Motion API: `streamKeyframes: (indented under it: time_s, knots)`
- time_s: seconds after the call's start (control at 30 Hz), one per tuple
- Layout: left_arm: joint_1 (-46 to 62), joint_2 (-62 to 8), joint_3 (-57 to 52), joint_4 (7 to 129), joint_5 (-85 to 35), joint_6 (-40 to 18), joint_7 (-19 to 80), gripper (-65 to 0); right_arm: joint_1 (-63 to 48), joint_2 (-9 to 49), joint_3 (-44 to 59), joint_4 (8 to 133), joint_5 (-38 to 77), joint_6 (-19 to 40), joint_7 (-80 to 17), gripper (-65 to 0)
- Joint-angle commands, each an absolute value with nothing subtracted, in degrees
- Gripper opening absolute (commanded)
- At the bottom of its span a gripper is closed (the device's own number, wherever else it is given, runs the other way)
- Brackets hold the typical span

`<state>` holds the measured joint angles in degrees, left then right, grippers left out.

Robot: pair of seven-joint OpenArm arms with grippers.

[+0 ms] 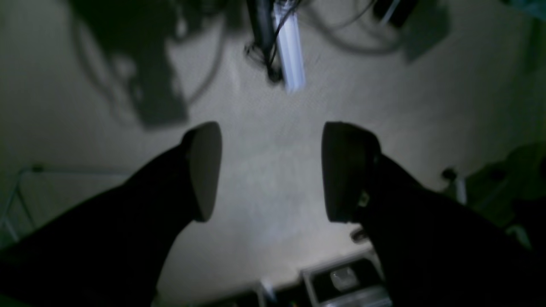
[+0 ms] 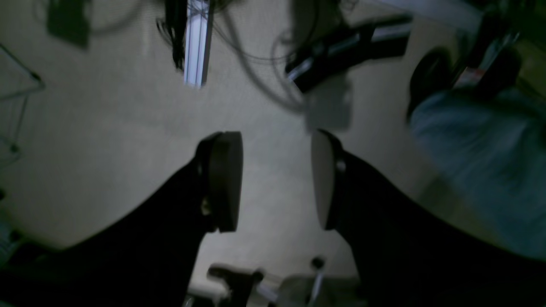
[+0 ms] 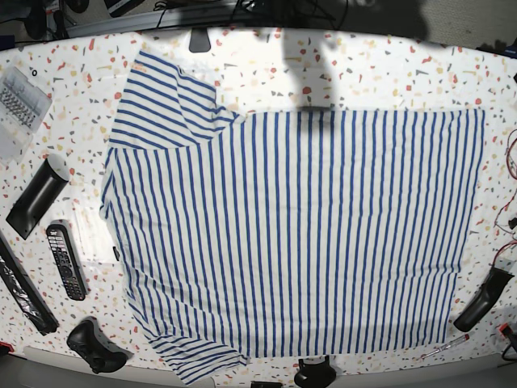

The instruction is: Layout the t-shirt on the table in an organized manner, then fold the t-shirt properly

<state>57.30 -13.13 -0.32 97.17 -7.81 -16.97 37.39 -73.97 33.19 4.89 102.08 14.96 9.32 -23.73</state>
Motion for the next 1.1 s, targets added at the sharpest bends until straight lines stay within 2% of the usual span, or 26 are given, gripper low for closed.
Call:
streamKeyframes:
  time_s: [0.0, 0.17, 0.3, 0.4, 0.57, 0.67, 0.93, 1.0, 1.07]
  knots:
    - [59.0, -13.6, -0.4, 99.8, -7.9, -17.1, 36.9, -31.1, -75.0, 34.1, 6.2, 104.3, 15.2, 9.7, -24.6, -38.9]
    - [61.3, -15.0, -1.2, 110.7, -6.3, -16.8, 39.1, -31.1, -75.0, 35.2, 10.5, 111.4, 15.2, 12.1, -27.5, -38.9]
    - [62.6, -15.0, -4.4, 119.1, -3.2, -13.2, 39.2, -31.1, -75.0, 35.2, 13.4, 116.2, 15.2, 13.2, -27.5, -38.9]
    - [62.5, -15.0, -7.7, 125.2, -0.8, -12.8, 38.5, -31.1, -75.0, 35.2, 15.2, 119.7, 14.9, 15.5, -27.5, -38.9]
    - [62.4, -17.0, -11.8, 132.4, 0.0, -12.8, 25.2, -31.1, -75.0, 35.2, 17.5, 126.9, 13.2, 21.7, -27.5, -38.9]
    - [60.1, -18.7, -12.0, 133.1, 0.0, -12.8, 18.4, -31.0, -73.8, 35.2, 17.6, 130.9, 10.0, 22.7, -27.5, -38.9]
    - [43.7, -19.1, -12.0, 130.7, -3.1, -12.9, 18.8, -31.0, -57.9, 35.2, 17.6, 132.9, 8.9, 23.0, -24.7, -38.9]
    - [39.4, -19.1, -12.0, 128.2, -3.0, -13.1, 18.9, -31.0, -53.8, 35.2, 17.6, 132.9, 8.6, 27.4, -24.1, -38.9]
    - [35.7, -19.3, -12.0, 124.4, -1.2, -16.0, 20.2, -31.1, -50.9, 35.2, 17.6, 132.9, 7.4, 34.4, -23.8, -38.9]
